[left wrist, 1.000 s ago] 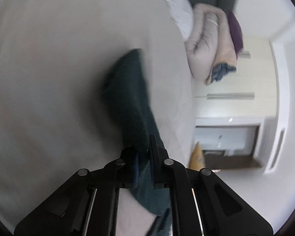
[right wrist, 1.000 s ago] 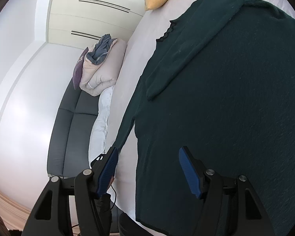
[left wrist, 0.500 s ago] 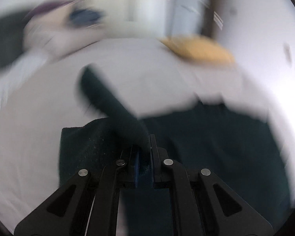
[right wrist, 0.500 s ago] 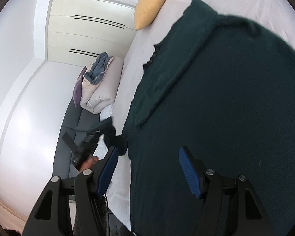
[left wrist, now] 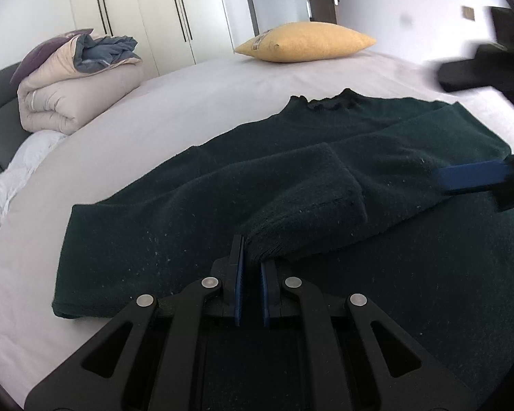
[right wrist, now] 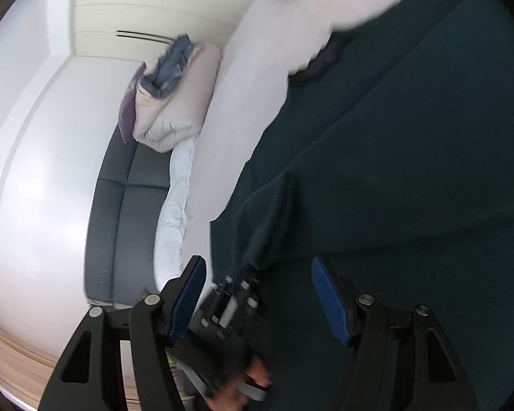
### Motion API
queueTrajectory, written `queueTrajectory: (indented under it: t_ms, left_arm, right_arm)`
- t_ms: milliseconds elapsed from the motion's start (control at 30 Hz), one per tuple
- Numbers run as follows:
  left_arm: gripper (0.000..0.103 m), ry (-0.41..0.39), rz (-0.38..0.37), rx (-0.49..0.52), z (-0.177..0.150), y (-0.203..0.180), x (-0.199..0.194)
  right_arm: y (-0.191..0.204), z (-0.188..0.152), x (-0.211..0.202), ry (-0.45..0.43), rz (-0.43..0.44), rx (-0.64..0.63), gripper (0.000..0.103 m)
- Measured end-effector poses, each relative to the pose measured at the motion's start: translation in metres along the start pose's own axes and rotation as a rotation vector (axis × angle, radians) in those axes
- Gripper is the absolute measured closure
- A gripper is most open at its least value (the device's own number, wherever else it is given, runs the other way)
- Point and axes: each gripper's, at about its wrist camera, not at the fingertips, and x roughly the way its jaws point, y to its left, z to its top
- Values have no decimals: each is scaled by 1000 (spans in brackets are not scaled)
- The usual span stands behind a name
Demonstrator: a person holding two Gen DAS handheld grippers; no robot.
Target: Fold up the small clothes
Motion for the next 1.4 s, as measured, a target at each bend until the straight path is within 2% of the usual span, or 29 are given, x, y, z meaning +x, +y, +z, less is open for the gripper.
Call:
queueTrajectory:
  t_ms: [33, 200, 267, 433, 500, 567, 633, 667, 767, 867, 900, 1000, 1067, 1167, 1267, 1400]
  left_arm:
    - [96, 1, -8, -16, 1, 5, -1]
    - [96, 0, -56, -119, 0, 21, -5]
    - [96, -11, -62, -140, -1, 28, -7]
    - [96, -23, -74, -155, -4, 33, -13]
    - [96, -24, -73, -152, -5, 33, -13]
    - [96, -22, -73, -150, -5, 34, -12]
    - [96, -13, -76, -150, -4, 34, -10]
    - [95, -1, -93, -156, -3, 36, -9]
    - [94, 6, -175, -232, -1, 52, -17]
    - [89, -2, -313, -362, -2, 80, -37]
    - [89, -10, -336, -398, -4, 91, -44]
    - [89, -19, -358, -495, -7, 127, -54]
    - [89, -6, -364, -601, -11, 162, -51]
    - [89, -21, -334, -733, -14, 211, -49]
    - [89, -27, -315, -757, -8, 234, -47]
    - [89, 11, -308, -693, 12, 234, -36]
  right_arm:
    - [2, 4, 12, 27, 16, 14, 35]
    - [4, 16, 60, 87, -66, 60, 38]
    - [1, 17, 70, 100, -91, 75, 43]
    - [-6, 19, 88, 113, -89, 105, 50]
    - [-1, 22, 95, 109, -83, 93, 56]
    - [7, 26, 102, 114, -95, 56, 79]
    - [17, 28, 104, 114, -144, -8, 91]
    - [20, 28, 103, 112, -165, -32, 93]
    - [26, 29, 96, 101, -206, -89, 95]
    - [30, 31, 85, 93, -214, -138, 95]
    - [31, 33, 80, 88, -224, -154, 95]
    - [28, 42, 55, 62, -252, -188, 95]
    - [23, 51, 34, 39, -270, -191, 95]
    - [12, 62, 7, 12, -315, -195, 95]
    - [-1, 73, -16, -11, -372, -197, 95]
    - [-20, 78, -41, -41, -426, -180, 95]
